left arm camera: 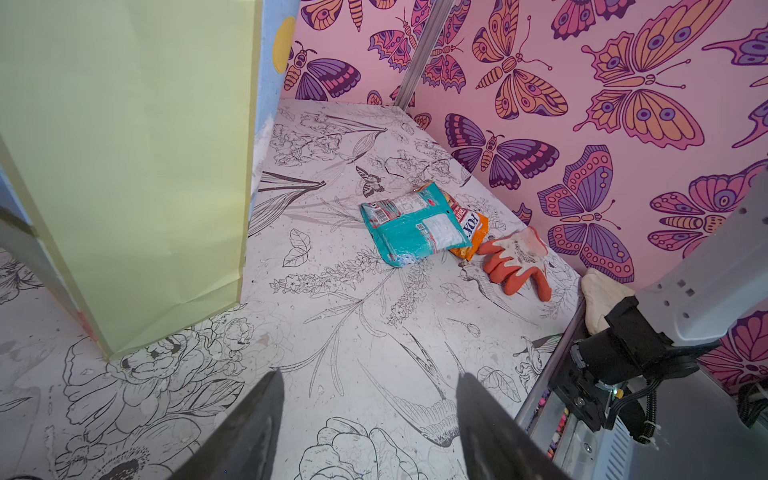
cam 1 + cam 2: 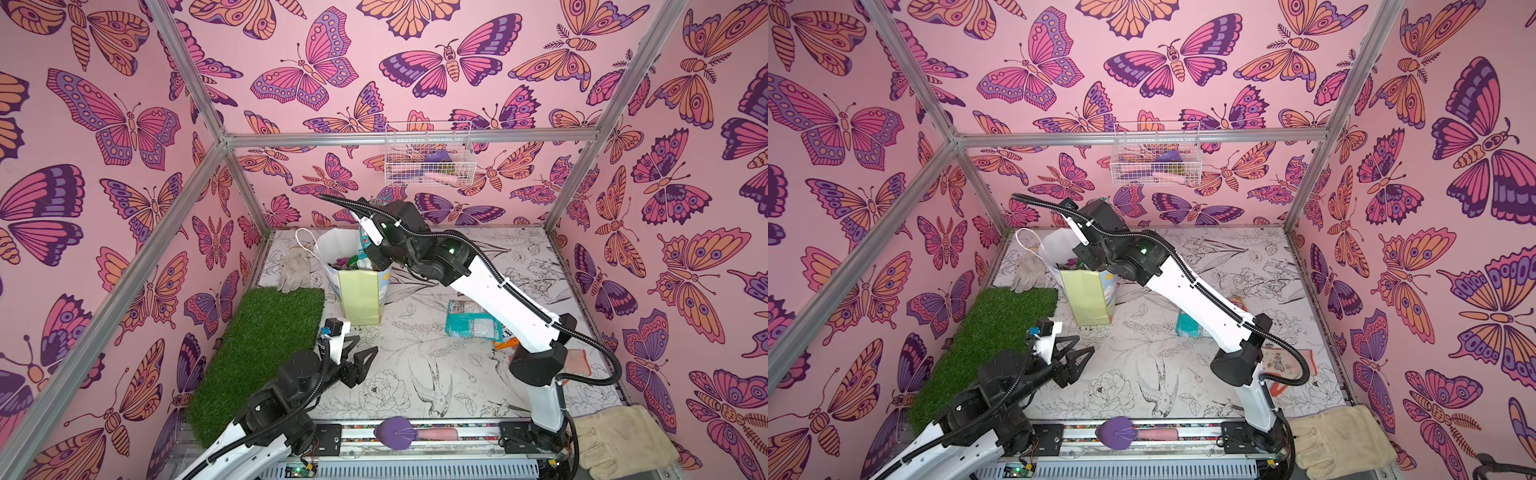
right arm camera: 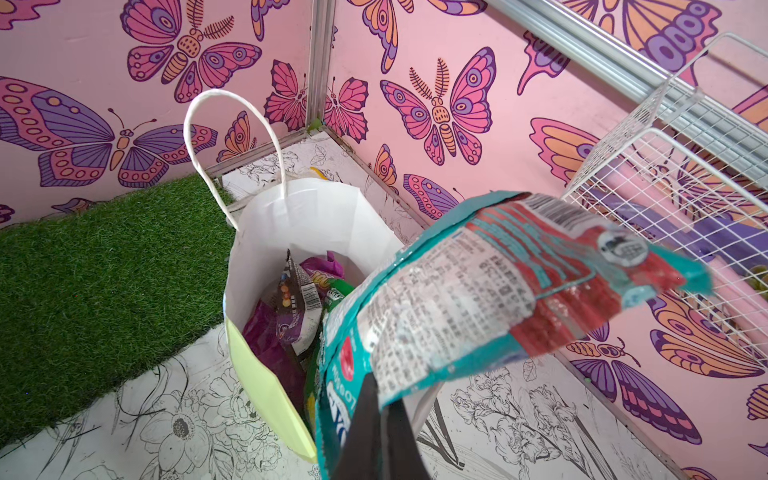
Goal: Place the snacks into the paper bag
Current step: 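Hold the teal bag above the paper bag opening with the right gripper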
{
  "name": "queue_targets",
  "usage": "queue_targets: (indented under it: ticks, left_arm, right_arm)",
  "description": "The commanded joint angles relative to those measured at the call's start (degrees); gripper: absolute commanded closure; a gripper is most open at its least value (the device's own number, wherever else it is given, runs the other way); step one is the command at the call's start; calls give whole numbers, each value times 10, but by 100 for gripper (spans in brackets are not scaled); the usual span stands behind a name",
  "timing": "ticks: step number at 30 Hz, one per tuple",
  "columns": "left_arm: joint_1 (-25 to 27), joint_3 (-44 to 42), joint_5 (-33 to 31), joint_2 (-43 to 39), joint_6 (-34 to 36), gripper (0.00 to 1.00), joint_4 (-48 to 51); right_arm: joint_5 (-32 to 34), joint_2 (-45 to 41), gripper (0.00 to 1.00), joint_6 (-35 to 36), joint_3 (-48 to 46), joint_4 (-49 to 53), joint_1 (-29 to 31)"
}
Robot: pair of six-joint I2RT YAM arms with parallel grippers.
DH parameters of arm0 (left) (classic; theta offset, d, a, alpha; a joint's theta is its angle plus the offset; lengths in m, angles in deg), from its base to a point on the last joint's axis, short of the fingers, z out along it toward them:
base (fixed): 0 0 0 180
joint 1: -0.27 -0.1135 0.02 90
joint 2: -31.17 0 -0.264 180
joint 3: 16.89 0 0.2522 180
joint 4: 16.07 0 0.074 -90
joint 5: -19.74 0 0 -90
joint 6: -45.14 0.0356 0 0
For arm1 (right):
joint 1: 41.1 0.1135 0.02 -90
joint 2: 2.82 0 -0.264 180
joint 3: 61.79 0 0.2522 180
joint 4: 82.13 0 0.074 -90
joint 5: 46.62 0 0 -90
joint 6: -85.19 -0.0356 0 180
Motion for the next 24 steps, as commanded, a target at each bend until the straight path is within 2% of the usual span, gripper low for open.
queue_targets:
  ticks: [1, 24]
  left_arm:
    - [4, -9, -7, -7, -3, 32, 5]
    - [4, -7, -10, -4, -1, 32, 4]
  right_arm:
    - [14, 10, 100, 16, 27, -12, 7]
    - [3, 32, 100, 12, 28, 2, 10]
